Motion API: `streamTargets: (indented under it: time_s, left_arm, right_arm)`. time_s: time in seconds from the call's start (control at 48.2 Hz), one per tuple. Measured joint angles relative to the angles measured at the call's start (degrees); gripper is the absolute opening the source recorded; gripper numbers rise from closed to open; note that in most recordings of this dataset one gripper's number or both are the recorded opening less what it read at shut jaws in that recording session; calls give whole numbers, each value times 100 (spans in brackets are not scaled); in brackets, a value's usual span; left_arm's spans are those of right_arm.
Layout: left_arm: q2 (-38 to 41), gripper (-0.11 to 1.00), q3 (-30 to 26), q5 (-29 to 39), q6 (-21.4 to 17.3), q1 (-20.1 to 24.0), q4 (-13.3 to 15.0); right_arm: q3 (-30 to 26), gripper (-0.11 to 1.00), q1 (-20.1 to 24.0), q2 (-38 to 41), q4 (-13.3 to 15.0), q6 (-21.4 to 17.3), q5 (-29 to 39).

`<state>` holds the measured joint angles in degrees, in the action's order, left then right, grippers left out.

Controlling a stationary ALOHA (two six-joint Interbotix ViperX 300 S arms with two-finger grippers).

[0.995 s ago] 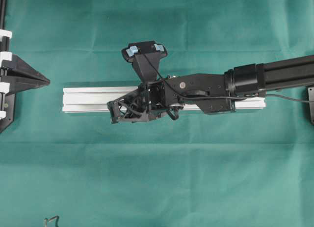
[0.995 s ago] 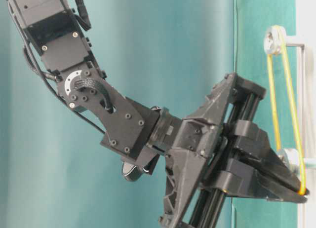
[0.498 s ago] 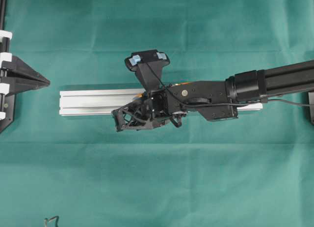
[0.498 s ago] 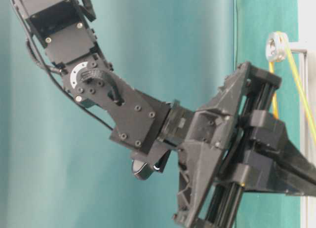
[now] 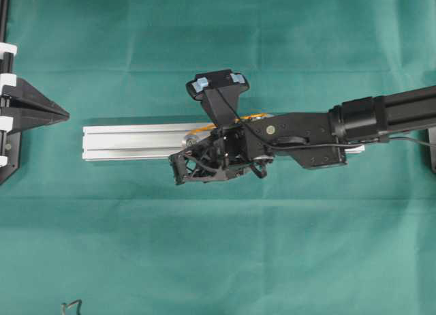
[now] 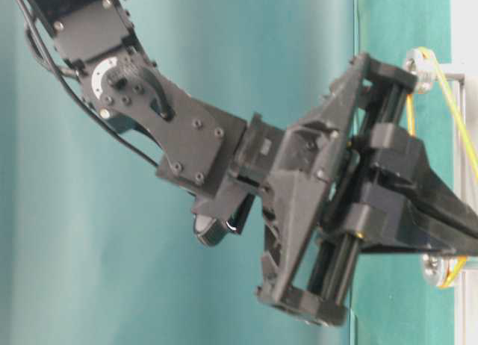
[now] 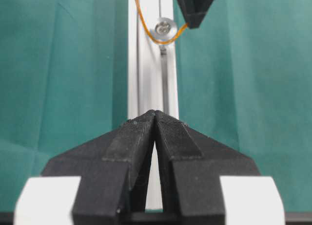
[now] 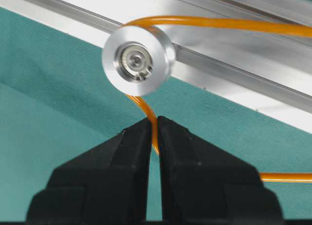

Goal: Hook the rubber onto the shaft.
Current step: 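Lower the band over the left pulley and open the right gripper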

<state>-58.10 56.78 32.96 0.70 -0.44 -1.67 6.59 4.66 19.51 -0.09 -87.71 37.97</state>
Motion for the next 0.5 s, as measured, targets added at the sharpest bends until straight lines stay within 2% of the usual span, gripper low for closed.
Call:
streamTargets:
  time_s: [0.498]
  left_arm:
    - [-9,2,0,0,0,-9,0]
  right_arm:
    - [123,7,-79,-211,360,26,545]
